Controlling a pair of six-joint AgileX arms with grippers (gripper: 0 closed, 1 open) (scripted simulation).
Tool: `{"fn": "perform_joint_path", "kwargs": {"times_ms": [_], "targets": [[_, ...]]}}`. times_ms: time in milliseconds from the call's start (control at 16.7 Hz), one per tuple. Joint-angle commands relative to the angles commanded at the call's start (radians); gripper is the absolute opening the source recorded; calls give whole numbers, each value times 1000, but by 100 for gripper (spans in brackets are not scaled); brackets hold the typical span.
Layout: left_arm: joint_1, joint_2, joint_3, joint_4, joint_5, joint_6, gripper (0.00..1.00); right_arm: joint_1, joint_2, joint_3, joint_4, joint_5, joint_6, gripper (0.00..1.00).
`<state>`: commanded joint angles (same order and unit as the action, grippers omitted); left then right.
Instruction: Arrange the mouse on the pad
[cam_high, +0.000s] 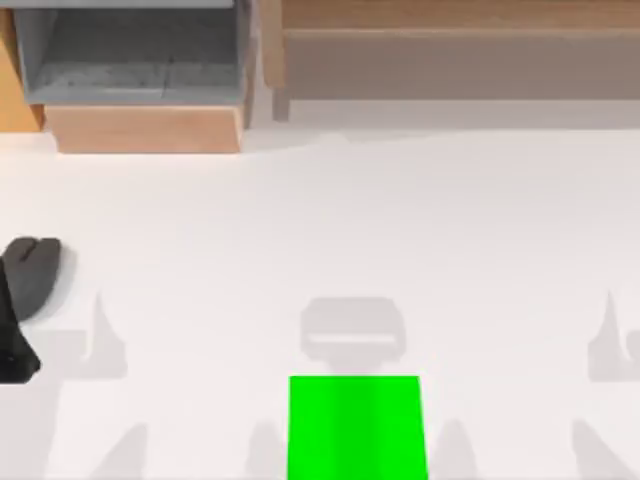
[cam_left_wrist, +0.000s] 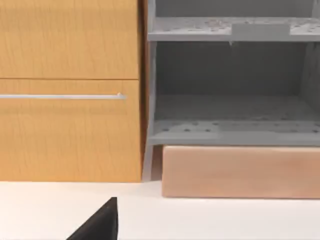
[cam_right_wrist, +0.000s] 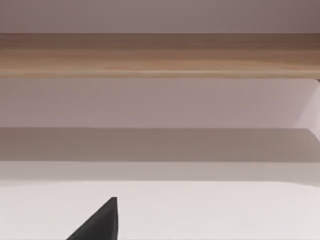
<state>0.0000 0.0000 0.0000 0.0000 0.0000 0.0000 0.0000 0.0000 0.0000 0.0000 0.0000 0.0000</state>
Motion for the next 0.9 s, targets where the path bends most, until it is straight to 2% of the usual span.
{"fn": "perform_joint_path", "kwargs": {"times_ms": [240, 420, 600, 900], "targets": [[2, 31, 29, -24, -1, 1, 100, 0, 0, 0, 0, 0, 0, 100], [7, 156, 142, -114, -2, 8, 100, 0, 0, 0, 0, 0, 0, 100], [12, 377, 314, -251, -2, 21, 100, 0, 0, 0, 0, 0, 0, 100], [22, 905, 663, -535, 0, 48, 100, 0, 0, 0, 0, 0, 0, 100]]}}
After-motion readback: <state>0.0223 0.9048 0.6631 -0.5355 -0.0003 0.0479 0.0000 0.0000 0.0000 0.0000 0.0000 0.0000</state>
